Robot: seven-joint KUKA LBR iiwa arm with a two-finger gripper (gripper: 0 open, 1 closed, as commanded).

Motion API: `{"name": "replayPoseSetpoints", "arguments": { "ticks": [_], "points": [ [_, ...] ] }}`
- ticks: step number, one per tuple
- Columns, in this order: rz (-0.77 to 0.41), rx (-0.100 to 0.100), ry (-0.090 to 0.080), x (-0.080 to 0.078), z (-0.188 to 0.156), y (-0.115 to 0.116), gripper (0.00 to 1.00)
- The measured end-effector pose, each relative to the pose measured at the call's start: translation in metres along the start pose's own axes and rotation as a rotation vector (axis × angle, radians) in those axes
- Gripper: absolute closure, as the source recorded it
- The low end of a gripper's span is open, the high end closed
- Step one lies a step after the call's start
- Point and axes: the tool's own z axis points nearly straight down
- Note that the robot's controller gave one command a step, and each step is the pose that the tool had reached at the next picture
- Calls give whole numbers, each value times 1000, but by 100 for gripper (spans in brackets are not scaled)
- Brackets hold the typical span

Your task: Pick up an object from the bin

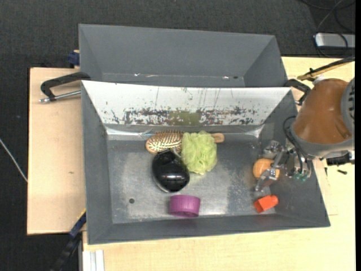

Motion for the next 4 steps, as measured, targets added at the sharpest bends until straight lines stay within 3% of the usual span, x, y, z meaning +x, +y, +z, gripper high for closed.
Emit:
{"name": "replayPoseSetpoints", "arguments": {
  "ticks": [2, 4],
  "points": [
    [0, 1, 6, 2, -21, 0, 100],
    [0, 1, -1, 1, -61, 0, 100]
  ]
}}
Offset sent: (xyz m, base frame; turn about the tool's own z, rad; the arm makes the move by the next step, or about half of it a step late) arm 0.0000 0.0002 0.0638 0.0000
